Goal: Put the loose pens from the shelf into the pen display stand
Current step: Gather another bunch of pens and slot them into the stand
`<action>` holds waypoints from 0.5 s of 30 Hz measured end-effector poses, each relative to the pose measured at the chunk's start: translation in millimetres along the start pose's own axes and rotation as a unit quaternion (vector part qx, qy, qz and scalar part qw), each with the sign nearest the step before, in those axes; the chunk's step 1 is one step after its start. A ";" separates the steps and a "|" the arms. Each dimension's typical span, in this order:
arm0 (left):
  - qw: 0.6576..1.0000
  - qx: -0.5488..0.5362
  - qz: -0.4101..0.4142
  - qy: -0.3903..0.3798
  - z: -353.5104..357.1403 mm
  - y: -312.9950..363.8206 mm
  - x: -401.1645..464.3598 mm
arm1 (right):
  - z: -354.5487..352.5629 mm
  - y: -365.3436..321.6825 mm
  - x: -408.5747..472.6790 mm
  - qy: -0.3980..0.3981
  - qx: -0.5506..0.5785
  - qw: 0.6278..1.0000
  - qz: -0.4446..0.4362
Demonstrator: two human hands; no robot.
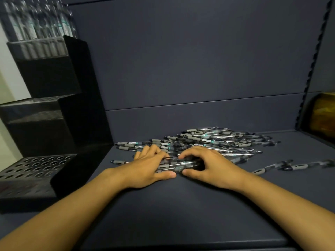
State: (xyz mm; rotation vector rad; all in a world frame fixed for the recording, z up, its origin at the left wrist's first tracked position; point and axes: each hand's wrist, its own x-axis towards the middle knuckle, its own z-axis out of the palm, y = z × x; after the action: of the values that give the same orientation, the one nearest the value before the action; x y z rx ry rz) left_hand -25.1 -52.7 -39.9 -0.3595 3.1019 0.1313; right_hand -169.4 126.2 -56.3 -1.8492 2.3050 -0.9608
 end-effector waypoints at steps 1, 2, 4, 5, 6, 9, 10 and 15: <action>1.000 0.003 0.000 -0.001 0.1 1.0 -0.9 | 0.4 -0.6 -0.3 0.001 0.002 1.000 -0.003; 1.000 0.002 -0.003 -0.005 -0.2 1.4 -1.4 | 0.8 -1.5 -0.5 0.002 0.002 1.000 -0.006; 1.000 -0.010 -0.009 -0.012 -2.9 2.1 -0.9 | 0.9 -2.8 -0.3 0.007 0.003 1.000 -0.010; 1.000 -0.018 -0.011 -0.015 -4.6 2.6 -0.4 | 0.7 -3.2 -0.3 0.009 0.003 1.000 -0.010; 0.999 -0.023 -0.012 -0.020 -6.6 3.5 0.0 | 0.2 -3.4 -0.7 0.010 0.001 1.000 -0.008; 0.998 -0.031 -0.018 -0.042 -12.1 6.2 2.4 | -1.5 -2.7 -1.8 0.005 -0.011 1.000 0.001; 0.998 -0.035 -0.021 -0.048 -13.6 7.0 3.4 | -1.6 -1.9 -1.7 0.003 -0.016 1.000 0.005; 0.997 -0.053 -0.011 -0.057 -15.2 10.4 4.7 | -1.1 3.2 -1.0 -0.002 -0.046 0.999 0.023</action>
State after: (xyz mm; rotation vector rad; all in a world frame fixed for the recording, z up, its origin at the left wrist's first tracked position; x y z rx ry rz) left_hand -32.1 -45.0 -24.0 -0.3745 2.9848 0.3056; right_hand -172.3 127.9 -57.3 -1.8207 2.4154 -0.8591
